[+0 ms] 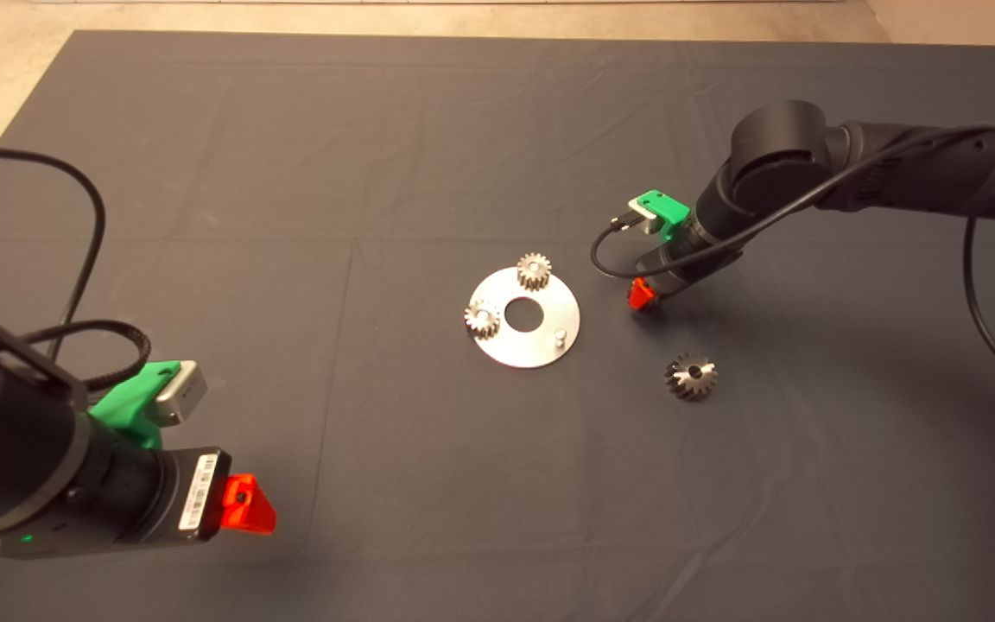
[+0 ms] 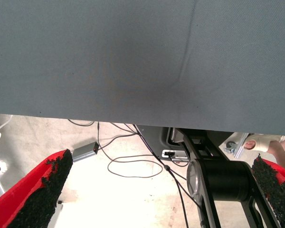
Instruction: Remove an incorrectly installed larger gear and replace it with the correct smaller gear
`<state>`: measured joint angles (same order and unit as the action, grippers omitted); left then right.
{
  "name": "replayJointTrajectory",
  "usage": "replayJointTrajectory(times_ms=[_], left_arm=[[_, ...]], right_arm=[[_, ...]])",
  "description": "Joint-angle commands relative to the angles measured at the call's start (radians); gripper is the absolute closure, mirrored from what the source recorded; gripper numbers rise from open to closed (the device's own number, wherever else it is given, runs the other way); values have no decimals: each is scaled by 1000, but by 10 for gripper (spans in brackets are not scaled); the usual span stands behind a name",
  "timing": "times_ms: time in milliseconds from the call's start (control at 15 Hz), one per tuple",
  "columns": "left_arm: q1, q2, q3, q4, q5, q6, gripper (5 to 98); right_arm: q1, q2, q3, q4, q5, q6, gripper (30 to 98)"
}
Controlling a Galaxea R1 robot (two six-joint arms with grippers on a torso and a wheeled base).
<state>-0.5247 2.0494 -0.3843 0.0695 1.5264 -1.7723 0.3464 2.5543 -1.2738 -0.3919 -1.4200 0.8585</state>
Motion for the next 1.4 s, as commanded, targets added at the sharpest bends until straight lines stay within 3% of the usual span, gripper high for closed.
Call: replayJointTrajectory(times_ms=[0,467,1333], left_arm=[[-8,-2,15,-22,125,-4,59],[-8,-2,15,-22,126,-4,59],[-8,-2,15,-22,126,-2,59]], right_arm=[[22,-1,2,28,0,5,510],[19,-1,1,28,72,8,510],[6,-2,-7,27,81,7,511]])
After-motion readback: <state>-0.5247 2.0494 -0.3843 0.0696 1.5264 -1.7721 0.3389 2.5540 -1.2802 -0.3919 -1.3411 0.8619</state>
